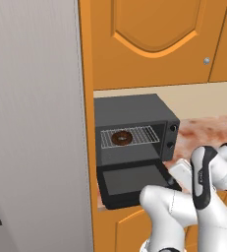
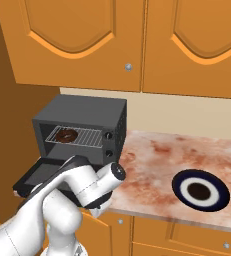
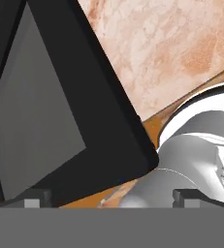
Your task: Pick up the bagel from the plate, place it on the toaster oven rack, close the door, and set the timer.
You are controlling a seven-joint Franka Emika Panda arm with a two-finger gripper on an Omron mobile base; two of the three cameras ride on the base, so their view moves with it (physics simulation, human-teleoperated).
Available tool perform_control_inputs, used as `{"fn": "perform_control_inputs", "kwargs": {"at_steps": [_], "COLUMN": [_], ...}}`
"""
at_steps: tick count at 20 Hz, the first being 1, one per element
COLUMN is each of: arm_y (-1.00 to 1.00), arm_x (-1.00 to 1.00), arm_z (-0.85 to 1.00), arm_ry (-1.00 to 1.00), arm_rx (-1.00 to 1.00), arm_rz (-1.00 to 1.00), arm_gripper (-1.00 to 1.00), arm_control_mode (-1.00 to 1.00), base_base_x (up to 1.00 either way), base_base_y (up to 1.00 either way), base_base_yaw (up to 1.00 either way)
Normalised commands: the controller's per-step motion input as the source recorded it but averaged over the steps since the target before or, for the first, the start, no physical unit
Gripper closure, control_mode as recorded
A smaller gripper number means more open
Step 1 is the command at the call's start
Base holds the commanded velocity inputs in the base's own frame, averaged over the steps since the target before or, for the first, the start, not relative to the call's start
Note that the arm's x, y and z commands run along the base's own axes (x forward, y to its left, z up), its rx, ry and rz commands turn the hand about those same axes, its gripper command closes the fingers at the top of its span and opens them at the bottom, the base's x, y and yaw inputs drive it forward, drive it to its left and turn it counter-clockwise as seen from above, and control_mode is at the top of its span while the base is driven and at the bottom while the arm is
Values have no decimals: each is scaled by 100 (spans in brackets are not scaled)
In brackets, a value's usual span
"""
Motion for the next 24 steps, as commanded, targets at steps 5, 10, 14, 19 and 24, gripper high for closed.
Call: {"fn": "perform_control_inputs", "kwargs": {"at_steps": [5,10,14,19,24], "arm_y": [-8,-10,-2,9,42], "arm_x": [32,13,0,-2,-15], "arm_z": [-13,-28,-31,-11,0], "arm_ry": [0,0,0,0,0], "arm_rx": [0,0,0,1,5], "arm_rz": [2,4,5,4,0], "arm_gripper": [-100,-100,-100,-100,-100], "arm_control_mode": [-100,-100,-100,-100,-100], "base_base_x": [0,0,0,0,0], "base_base_y": [0,0,0,0,0], "base_base_yaw": [0,0,0,0,0]}}
